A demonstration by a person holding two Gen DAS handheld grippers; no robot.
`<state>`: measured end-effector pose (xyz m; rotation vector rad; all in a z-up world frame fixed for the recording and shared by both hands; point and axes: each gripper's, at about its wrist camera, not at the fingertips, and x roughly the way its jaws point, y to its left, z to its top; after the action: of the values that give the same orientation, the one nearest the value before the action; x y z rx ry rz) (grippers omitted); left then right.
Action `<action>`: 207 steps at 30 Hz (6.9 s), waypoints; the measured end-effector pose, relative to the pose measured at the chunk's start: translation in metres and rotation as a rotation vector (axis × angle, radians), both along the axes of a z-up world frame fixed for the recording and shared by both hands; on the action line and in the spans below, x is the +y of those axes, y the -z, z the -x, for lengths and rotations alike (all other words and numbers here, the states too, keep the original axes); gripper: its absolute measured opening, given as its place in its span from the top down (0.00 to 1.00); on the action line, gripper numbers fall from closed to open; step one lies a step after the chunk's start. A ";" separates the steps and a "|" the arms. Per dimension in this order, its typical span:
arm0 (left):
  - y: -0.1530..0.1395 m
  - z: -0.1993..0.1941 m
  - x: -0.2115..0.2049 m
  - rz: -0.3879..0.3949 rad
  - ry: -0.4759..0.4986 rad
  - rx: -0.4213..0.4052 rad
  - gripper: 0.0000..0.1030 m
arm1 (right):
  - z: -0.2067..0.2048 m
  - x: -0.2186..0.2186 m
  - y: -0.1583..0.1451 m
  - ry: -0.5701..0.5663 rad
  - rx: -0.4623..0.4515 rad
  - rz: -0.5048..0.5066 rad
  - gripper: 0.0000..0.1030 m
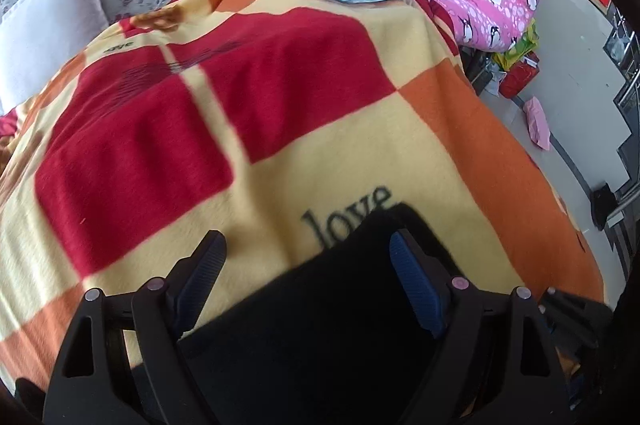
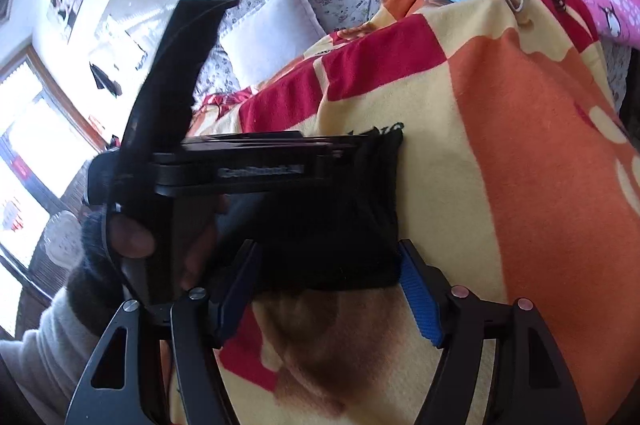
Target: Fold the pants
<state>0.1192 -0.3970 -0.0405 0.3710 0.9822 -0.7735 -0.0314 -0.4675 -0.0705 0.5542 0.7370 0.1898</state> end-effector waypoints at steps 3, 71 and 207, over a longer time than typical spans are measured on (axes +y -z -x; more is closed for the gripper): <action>0.004 -0.005 0.000 0.047 -0.013 0.048 0.19 | -0.005 -0.001 0.003 0.015 0.000 -0.036 0.47; -0.012 0.077 0.329 0.145 -0.648 -0.083 0.48 | -0.071 0.205 -0.049 -0.382 -0.040 0.253 0.58; -0.020 0.110 0.453 0.201 -0.927 -0.178 0.28 | -0.086 0.313 -0.063 -0.561 -0.051 0.290 0.68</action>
<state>0.0090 0.0561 -0.0203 -0.1987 0.7791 0.0121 0.0543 -0.1545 -0.0075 0.0555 0.8404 0.6039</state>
